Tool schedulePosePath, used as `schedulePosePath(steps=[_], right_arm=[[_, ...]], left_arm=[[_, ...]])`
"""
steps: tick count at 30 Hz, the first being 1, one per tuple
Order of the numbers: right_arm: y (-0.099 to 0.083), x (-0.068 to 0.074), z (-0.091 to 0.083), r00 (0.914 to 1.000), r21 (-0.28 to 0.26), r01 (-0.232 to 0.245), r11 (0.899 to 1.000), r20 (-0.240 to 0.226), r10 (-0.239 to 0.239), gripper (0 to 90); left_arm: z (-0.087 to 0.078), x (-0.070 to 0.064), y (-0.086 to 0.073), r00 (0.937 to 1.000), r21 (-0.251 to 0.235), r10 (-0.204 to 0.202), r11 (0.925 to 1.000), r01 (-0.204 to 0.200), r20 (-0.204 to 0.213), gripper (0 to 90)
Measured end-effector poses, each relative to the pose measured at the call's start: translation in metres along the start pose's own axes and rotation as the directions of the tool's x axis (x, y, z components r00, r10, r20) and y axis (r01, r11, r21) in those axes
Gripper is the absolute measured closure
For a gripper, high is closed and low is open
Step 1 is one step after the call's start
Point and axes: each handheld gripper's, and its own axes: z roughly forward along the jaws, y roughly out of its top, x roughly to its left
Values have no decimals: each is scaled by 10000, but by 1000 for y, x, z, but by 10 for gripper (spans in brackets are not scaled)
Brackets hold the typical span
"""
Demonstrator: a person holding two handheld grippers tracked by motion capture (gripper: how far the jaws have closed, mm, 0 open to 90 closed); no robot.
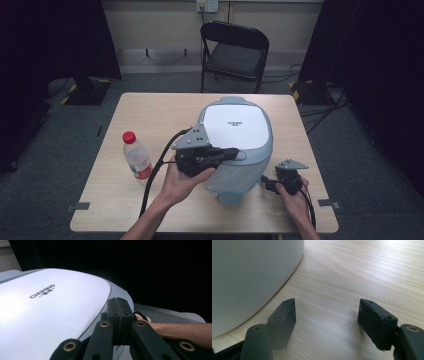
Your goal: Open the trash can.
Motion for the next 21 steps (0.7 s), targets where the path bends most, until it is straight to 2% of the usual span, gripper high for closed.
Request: schedulePosePath(steps=[3, 4, 6, 8, 9, 14, 16, 19, 21], right_arm=[[0, 0, 0, 10000, -3, -6, 10000, 2, 6, 300], [0, 0, 0, 10000, -3, -5, 10000, 2, 5, 300], [0, 0, 0, 10000, -3, 2, 10000, 4, -2, 300], [0, 0, 0, 10000, -1, 1, 10000, 5, -1, 300], [0, 0, 0, 10000, -1, 4, 10000, 5, -4, 300], [0, 0, 0, 10000, -1, -1, 10000, 3, 1, 300], [0, 0, 0, 10000, -2, -12, 10000, 8, 12, 300], [0, 0, 0, 10000, -3, -2, 10000, 13, 2, 300], [0, 0, 0, 10000, -3, -8, 10000, 8, 8, 300]], left_arm=[[1, 1, 0, 10000, 34, 19, 10000, -19, -30, 900], [2, 0, 1, 9999, 139, 156, 9998, -156, 52, 900], [1, -3, 3, 9989, 281, 414, 9988, -407, -221, 900], [1, -2, 3, 9990, 319, 405, 9987, -399, -172, 900], [2, -5, 2, 9983, 332, 529, 9981, -520, -262, 900], [1, -3, 4, 9981, 546, 588, 9968, -578, -171, 900], [1, -2, 4, 9984, 518, 566, 9971, -562, -65, 900], [0, 1, 4, 9995, 384, 322, 9987, -324, 53, 900], [-1, 2, 3, 9993, 303, 345, 9989, -349, 140, 900]])
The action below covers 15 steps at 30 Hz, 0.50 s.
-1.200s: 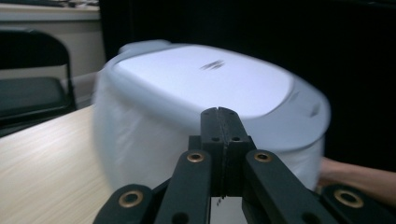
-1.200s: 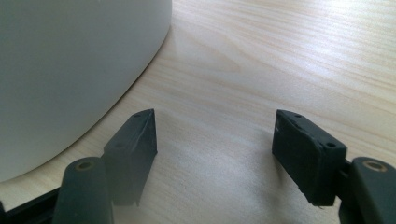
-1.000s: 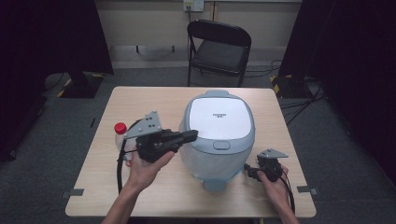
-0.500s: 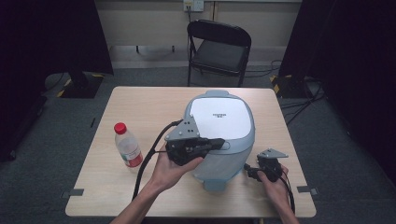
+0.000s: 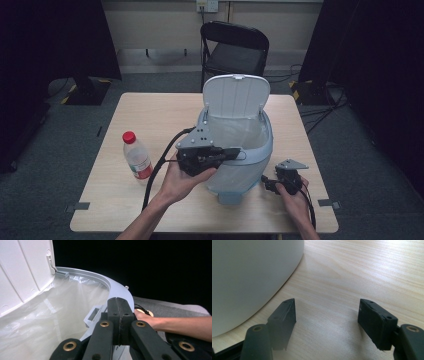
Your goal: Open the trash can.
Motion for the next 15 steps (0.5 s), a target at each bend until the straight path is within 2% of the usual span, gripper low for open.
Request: schedulePosePath(steps=[2, 5, 6, 9, 10, 11, 12, 15], right_arm=[[0, 0, 0, 10000, 2, 2, 10000, -1, -2, 301], [0, 0, 0, 10000, 2, -5, 10000, -2, 5, 300], [0, 0, 0, 10000, -2, 5, 10000, 7, -5, 300], [0, 0, 0, 10000, -3, -10, 10000, 7, 10, 300], [0, 0, 0, 10000, -2, -9, 10000, 13, 9, 300], [0, 0, 0, 10000, -2, -9, 10000, 13, 9, 300], [0, 0, 0, 10000, -1, -12, 10000, 14, 12, 300], [0, 0, 0, 10000, -5, -27, 10000, 17, 27, 300]], left_arm=[[-2, 3, -2, 9998, -137, -107, 9998, 109, 156, 858], [-7, 7, -4, 9998, -295, -189, 9994, 190, 51, 776], [-10, 8, -5, 9997, -340, -236, 9991, 233, -87, 776], [-18, 14, -6, 9993, -618, -356, 9975, 346, -144, 664], [-25, 18, -6, 9984, -795, -494, 9957, 471, -263, 593], [-25, 18, -6, 9984, -795, -494, 9957, 471, -263, 568], [-31, 20, -7, 9977, -893, -527, 9948, 487, -432, 568], [-47, 28, -9, 9926, -1045, -864, 9915, 773, -855, 448]])
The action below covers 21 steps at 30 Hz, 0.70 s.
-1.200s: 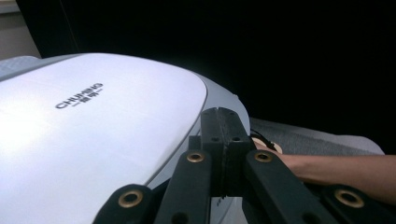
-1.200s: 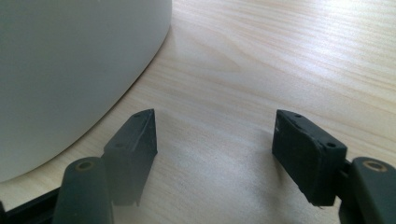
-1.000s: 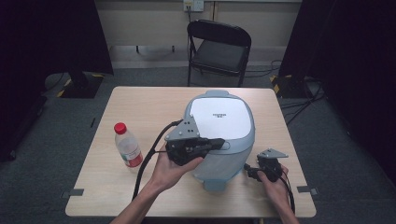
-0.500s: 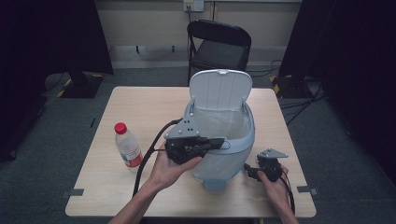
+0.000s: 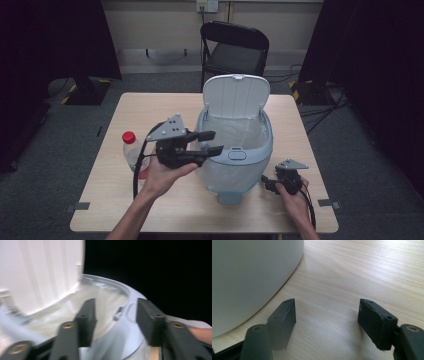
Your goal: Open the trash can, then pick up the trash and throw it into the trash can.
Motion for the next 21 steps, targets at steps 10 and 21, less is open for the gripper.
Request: schedulePosePath(steps=[10, 21], right_arm=[[0, 1, 0, 10000, 19, -76, 10000, 49, 76, 298], [0, 1, 0, 9999, 18, -100, 9999, 65, 99, 296]], left_arm=[[-47, 30, -13, 9917, -82, -256, 9997, 248, -1258, 306], [-90, 57, -35, 9537, -314, -686, 9976, 622, -2927, 211]])
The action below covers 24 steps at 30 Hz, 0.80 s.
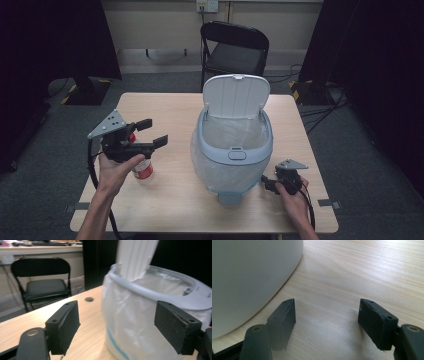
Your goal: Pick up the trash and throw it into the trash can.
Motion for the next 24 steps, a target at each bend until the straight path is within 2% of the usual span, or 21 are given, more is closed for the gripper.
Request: schedulePosePath(steps=[3, 4, 5, 7, 8, 9, 14, 15, 18, 20, 22, 24], right_arm=[[0, 0, 0, 10000, -4, 16, 10000, 5, -16, 291], [0, 0, 0, 10000, 17, 60, 10000, -27, -60, 284], [0, 0, 0, 10000, 17, 60, 10000, -27, -60, 284], [0, 0, 0, 10000, 19, 58, 10000, -31, -58, 280], [0, 0, 0, 10000, 14, 33, 10000, -54, -33, 279], [0, 0, 0, 10000, 11, 39, 10000, -58, -39, 278], [0, 0, 1, 10000, 13, 40, 10000, -28, -39, 275], [0, 0, 1, 10000, 14, 36, 10000, -34, -36, 275], [0, 0, 1, 10000, 13, 35, 10000, -33, -35, 275], [0, 1, 1, 10000, 16, 35, 10000, -32, -35, 274], [0, 1, 0, 10000, 38, 12, 10000, -39, -12, 272], [0, 1, 1, 10000, 38, 15, 10000, -61, -14, 271]], left_arm=[[-8, 8, -5, 9991, -49, -207, 9998, 205, -378, 199], [-14, 14, -7, 9973, -28, -203, 9998, 201, -708, 182], [-14, 14, -7, 9973, -28, -203, 9998, 201, -708, 172], [-19, 19, -10, 9892, -29, -262, 9997, 261, -1439, 137], [-22, 22, -12, 9811, 111, -301, 9994, 328, -1910, 128], [-24, 24, -13, 9786, 153, -386, 9990, 426, -2020, 145], [-35, 37, -25, 9772, -32, -786, 9968, 795, -1975, 154], [-36, 38, -27, 9772, 31, -762, 9969, 783, -1982, 153], [-38, 42, -36, 9699, 401, -549, 9970, 663, -2371, 153], [-37, 43, -46, 9723, 597, -481, 9962, 633, -2289, 158], [-33, 43, -57, 9715, 908, -422, 9937, 649, -2333, 163], [-28, 45, -70, 9710, 1043, -562, 9911, 823, -2322, 163]])
